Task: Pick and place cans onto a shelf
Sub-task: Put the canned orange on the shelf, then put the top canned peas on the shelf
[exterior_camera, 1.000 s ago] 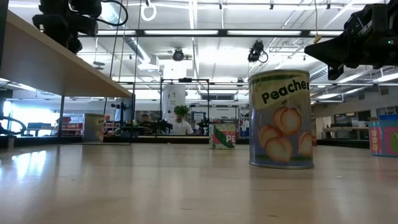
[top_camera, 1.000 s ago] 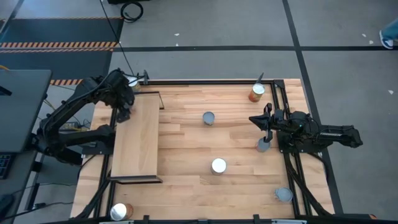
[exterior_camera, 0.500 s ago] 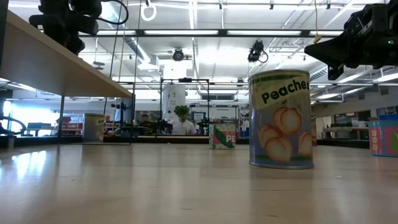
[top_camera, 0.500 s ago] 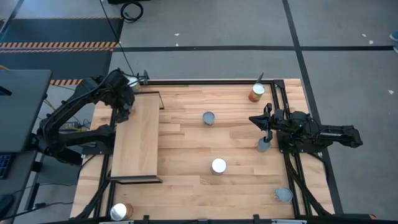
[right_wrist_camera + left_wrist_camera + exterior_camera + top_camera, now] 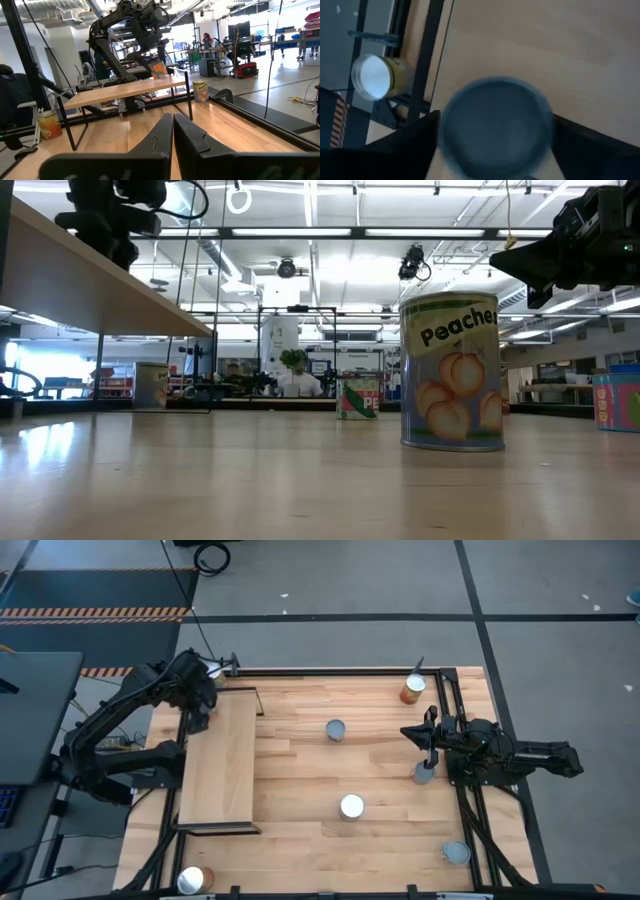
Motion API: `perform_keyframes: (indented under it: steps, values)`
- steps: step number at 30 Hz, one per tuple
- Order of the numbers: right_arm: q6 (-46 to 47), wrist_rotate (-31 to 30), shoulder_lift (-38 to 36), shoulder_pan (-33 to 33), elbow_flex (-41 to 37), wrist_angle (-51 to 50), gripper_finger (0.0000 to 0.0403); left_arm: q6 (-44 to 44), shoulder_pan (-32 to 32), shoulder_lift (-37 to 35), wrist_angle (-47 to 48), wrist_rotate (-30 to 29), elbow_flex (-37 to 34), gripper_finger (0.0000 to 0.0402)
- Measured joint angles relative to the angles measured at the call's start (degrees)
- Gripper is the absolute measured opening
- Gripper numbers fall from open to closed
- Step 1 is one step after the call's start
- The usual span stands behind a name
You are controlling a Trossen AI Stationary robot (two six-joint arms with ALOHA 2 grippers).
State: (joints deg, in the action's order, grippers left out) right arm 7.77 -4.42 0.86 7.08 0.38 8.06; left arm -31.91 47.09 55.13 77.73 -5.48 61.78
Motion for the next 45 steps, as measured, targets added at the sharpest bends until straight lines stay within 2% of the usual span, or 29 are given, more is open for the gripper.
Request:
perform_keyframes:
  steps: [3,10,23,26,31,36,40,45]
  values:
    - [0.0,0.0,0.0,0.0,0.0,0.0,0.0020,0.0,0.0,0.0,0.9,-0.3,0.0,0.0389]
    - [0.0,0.0,0.0,0.0,0.0,0.0,0.0020,-0.3,0.0,0.0,0.5,-3.6,0.3,0.0383]
    - [0.0,0.0,0.0,0.0,0.0,0.0,0.0020,4.4,0.0,0.0,1.6,-7.1,8.0,0.0384]
    - [0.0,0.0,0.0,0.0,0.0,0.0,0.0020,9.3,-0.1,0.0,1.5,-4.0,10.2,0.0384]
    - [0.0,0.0,0.0,0.0,0.0,0.0,0.0020,21.3,-0.2,-0.1,-1.9,7.5,12.2,0.0384]
    - [0.0,0.0,0.0,0.0,0.0,0.0,0.0020,22.9,-4.7,0.2,-12.0,16.8,10.6,0.0376]
    - [0.0,0.0,0.0,0.0,0.0,0.0,0.0020,25.2,-11.3,2.0,-23.4,17.7,8.9,0.0375]
    - [0.0,0.0,0.0,0.0,0.0,0.0,0.0020,25.9,-19.5,5.2,-31.3,17.0,8.7,0.0375]
